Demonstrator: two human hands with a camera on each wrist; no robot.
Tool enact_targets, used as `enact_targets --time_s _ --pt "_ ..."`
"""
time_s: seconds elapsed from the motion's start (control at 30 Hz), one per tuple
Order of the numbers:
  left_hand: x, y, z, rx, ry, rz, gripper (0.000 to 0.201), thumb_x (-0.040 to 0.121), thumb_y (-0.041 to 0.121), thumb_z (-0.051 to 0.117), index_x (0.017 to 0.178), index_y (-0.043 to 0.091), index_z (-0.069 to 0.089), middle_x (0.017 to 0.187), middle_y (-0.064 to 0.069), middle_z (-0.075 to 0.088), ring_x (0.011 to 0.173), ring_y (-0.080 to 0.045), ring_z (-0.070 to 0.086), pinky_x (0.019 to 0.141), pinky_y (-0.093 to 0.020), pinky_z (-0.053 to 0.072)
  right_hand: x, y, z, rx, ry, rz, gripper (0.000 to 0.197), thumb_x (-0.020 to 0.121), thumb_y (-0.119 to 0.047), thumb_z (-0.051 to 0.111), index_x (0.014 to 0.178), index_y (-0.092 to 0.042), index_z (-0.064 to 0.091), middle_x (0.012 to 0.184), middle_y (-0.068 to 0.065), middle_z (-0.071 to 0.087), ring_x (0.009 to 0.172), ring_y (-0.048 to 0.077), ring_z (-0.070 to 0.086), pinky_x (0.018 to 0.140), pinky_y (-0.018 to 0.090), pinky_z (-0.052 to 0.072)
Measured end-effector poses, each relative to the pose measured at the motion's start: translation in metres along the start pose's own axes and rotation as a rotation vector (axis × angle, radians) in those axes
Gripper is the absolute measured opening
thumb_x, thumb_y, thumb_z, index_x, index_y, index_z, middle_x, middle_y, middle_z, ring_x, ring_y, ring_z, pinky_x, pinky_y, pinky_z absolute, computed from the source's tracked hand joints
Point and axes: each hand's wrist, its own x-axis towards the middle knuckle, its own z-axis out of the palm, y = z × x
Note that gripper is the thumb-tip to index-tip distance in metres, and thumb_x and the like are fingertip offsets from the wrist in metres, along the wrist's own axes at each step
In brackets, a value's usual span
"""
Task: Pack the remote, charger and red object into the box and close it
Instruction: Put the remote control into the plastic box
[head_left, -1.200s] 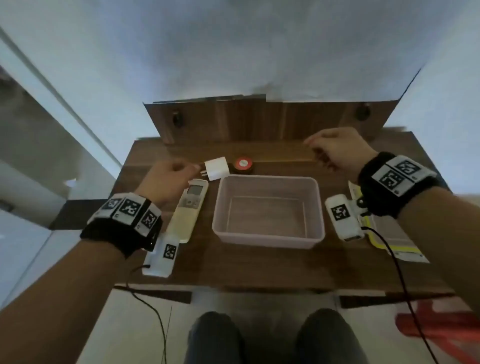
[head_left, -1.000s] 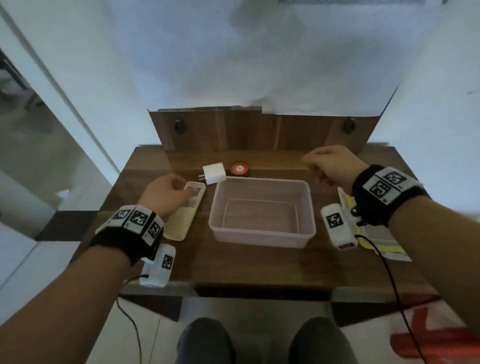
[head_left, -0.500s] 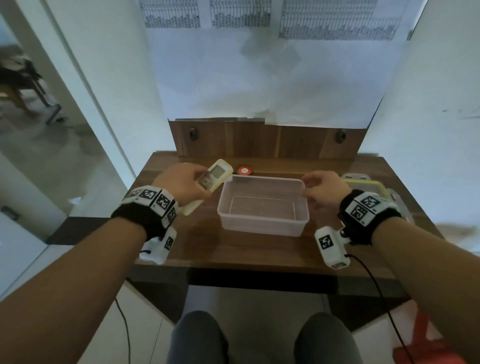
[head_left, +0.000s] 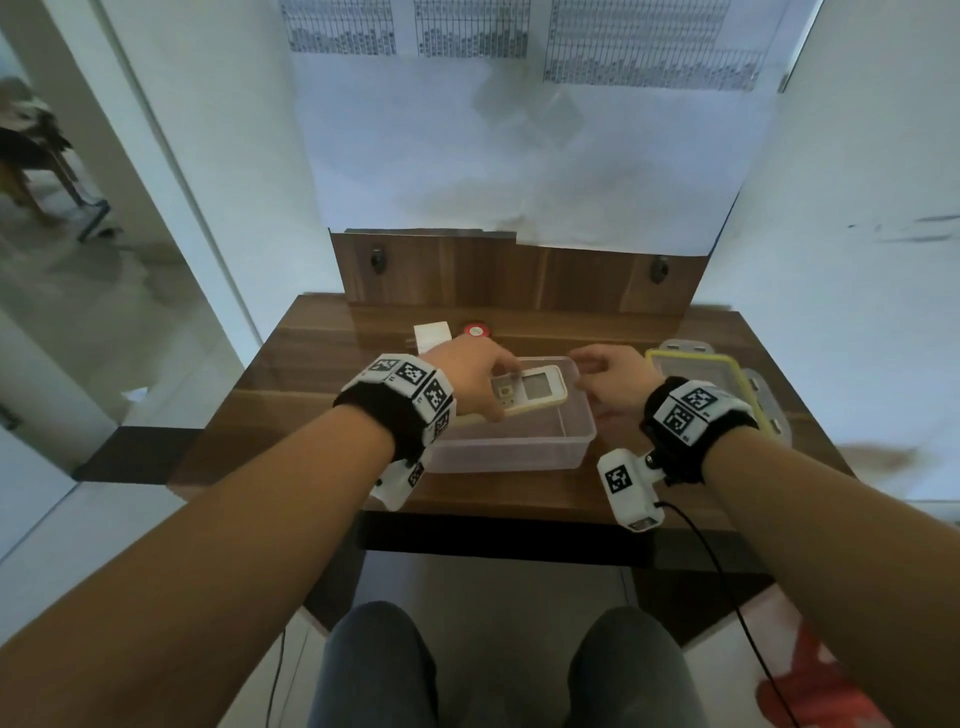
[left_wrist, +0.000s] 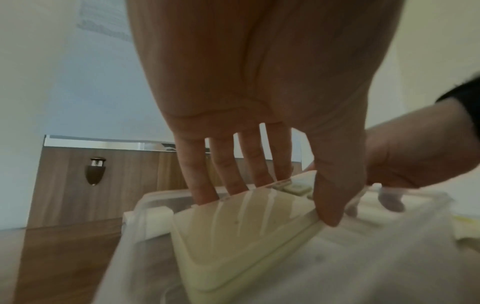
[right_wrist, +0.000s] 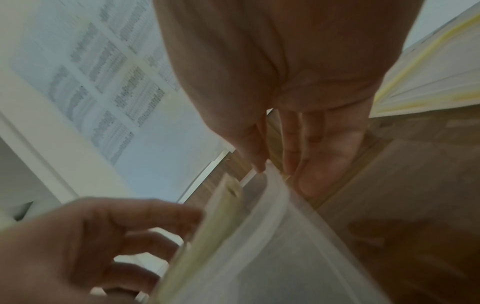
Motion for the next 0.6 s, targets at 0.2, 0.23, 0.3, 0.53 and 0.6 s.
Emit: enact_targets --time_s 0.2,0.23,0.3,0.53,0.6 --pt "0.002 -0.001 0.022 0.074 -0.154 0.010 0.056 0.086 0.016 0.071 0.138 0.028 0.056 0.131 0.002 0.062 0.113 -0.018 0.059 0.084 -0.027 0.043 0.003 0.001 0.000 -0.047 0.024 0.004 0.042 0.091 -0.005 0.058 0.131 -0.018 0.056 0.098 0.001 0.063 0.068 0.013 0.062 0.039 0.022 0.054" --pt "0.002 -0.001 0.024 0.079 -0.169 0.010 0.055 0.086 0.016 0.071 0.138 0.028 0.056 0.131 0.002 0.062 0.113 -0.019 0.059 0.084 -0.027 0.043 0.003 0.001 0.000 -0.068 0.034 0.001 0.042 0.091 -0.003 0.056 0.130 -0.018 0.056 0.100 0.002 0.063 0.068 0.012 0.062 0.037 0.021 0.052" --pt "0.004 -0.001 0.024 0.080 -0.195 0.004 0.057 0.085 0.018 0.074 0.138 0.027 0.056 0.130 0.002 0.063 0.114 -0.019 0.059 0.084 -0.027 0.042 0.004 0.000 0.000 -0.092 0.046 -0.004 0.043 0.090 -0.002 0.056 0.130 -0.017 0.057 0.105 0.004 0.064 0.068 0.012 0.062 0.034 0.019 0.050" --pt "0.011 -0.002 0.024 -0.012 -0.268 -0.002 0.068 0.073 0.019 0.085 0.135 0.030 0.058 0.125 0.004 0.065 0.110 -0.018 0.060 0.095 -0.036 0.047 0.002 0.003 0.000 -0.071 0.045 0.020 0.041 0.090 -0.006 0.057 0.128 -0.022 0.057 0.088 -0.003 0.062 0.069 0.016 0.064 0.036 0.019 0.048" --pt "0.012 -0.007 0.027 -0.062 -0.262 -0.002 0.068 0.075 0.019 0.083 0.137 0.028 0.056 0.125 0.005 0.065 0.108 -0.016 0.059 0.098 -0.038 0.047 0.001 0.005 0.000 -0.085 0.049 0.001 0.040 0.091 -0.010 0.058 0.129 -0.023 0.056 0.098 0.001 0.065 0.073 0.016 0.066 0.042 0.025 0.052"
